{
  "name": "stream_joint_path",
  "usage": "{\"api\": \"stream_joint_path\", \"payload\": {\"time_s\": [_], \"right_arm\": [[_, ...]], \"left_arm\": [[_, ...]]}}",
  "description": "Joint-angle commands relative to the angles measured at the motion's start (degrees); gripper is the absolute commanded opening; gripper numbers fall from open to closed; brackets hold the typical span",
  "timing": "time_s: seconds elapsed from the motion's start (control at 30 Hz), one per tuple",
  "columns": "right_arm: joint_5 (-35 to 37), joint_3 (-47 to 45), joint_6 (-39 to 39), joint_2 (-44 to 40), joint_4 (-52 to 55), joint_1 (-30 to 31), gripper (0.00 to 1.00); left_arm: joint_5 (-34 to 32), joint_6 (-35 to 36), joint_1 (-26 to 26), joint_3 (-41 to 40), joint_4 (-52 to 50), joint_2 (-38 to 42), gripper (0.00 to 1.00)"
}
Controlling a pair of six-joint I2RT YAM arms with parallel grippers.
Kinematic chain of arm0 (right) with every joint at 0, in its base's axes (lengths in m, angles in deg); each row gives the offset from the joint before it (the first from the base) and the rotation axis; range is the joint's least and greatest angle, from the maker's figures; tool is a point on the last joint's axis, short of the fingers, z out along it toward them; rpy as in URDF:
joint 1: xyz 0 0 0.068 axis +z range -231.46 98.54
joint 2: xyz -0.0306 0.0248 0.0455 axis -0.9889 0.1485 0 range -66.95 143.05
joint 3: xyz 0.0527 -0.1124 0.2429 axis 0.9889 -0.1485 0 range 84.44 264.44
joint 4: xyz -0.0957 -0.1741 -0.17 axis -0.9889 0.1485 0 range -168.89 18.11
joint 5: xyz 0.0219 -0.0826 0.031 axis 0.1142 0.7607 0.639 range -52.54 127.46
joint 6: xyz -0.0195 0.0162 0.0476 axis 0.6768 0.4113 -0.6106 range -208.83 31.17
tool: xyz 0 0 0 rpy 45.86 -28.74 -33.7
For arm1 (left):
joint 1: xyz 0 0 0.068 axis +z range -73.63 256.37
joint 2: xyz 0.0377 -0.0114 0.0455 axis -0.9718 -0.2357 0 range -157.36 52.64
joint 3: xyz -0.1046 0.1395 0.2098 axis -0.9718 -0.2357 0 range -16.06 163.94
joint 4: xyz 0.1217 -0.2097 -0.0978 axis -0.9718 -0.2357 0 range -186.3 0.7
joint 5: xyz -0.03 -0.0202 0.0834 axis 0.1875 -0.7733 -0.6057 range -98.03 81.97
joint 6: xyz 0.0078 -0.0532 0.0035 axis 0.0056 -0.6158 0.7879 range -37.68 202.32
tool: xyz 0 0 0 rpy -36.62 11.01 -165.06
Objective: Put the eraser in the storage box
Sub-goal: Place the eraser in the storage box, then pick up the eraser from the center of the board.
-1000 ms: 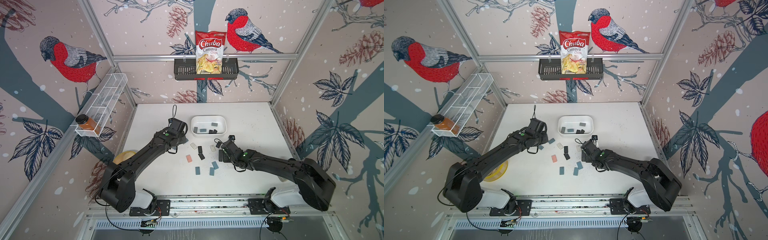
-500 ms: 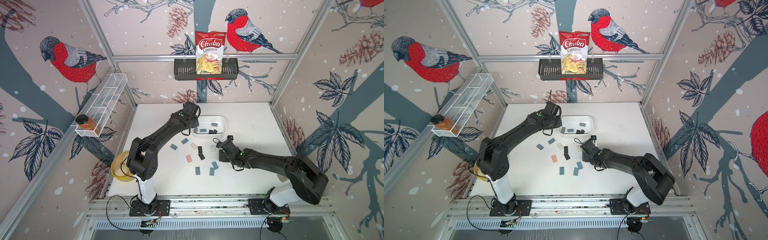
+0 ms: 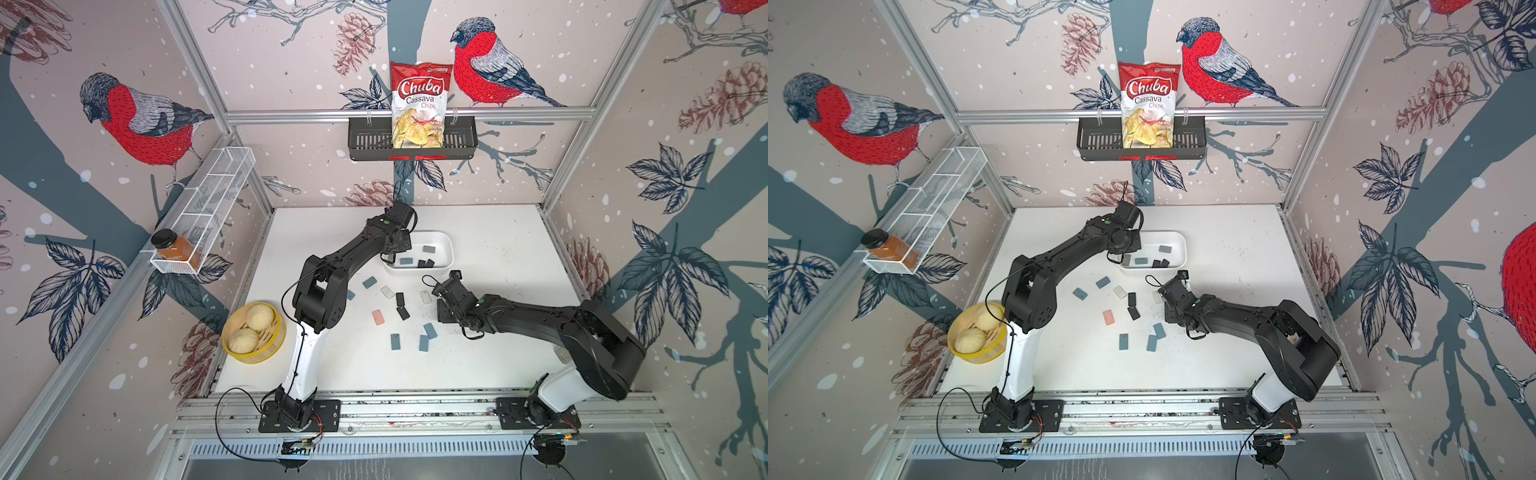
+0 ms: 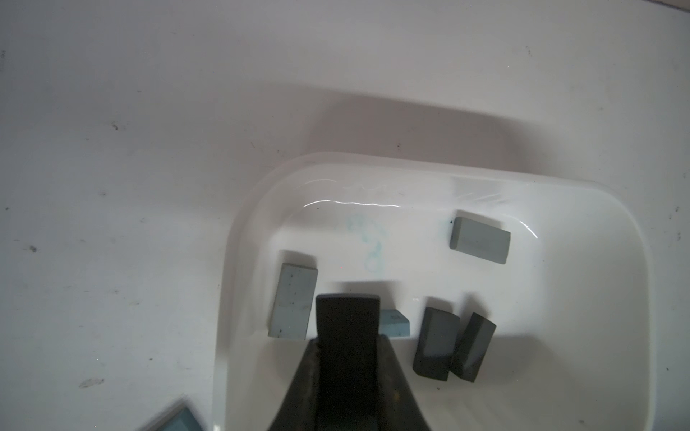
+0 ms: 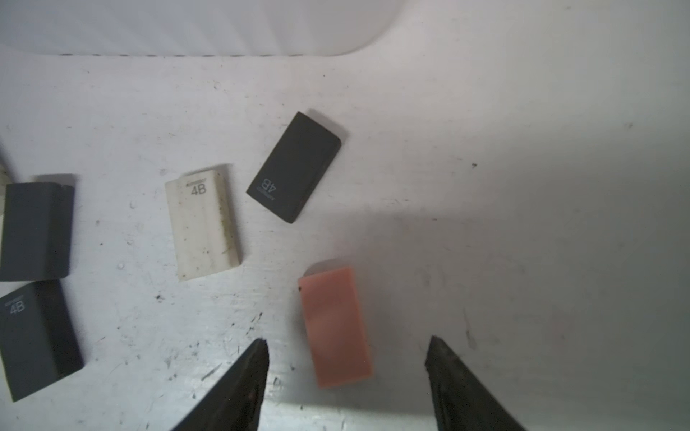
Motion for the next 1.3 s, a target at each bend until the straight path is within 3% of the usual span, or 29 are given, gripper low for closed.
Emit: {"api": "stream_joint_path", "payload": {"time_s": [0.0, 0.63, 1.27], "right_arm": [[-0.2, 0.3, 0.5, 0.0, 0.0, 0.0, 0.66], [-1.5, 0.2, 1.5, 2.4, -0.9, 0.0, 0.55], [-2.0, 0.1, 1.7, 3.9, -1.7, -0.2, 0.38]], "left_arm": [[0.6, 0.5, 0.0, 1.4, -1.5, -1.9, 0.16], [1.2, 0.6, 0.0, 5.0, -3.2, -7.9, 0.27], [1.4, 1.9, -0.6, 7.7, -4.5, -6.8, 0.83]]}}
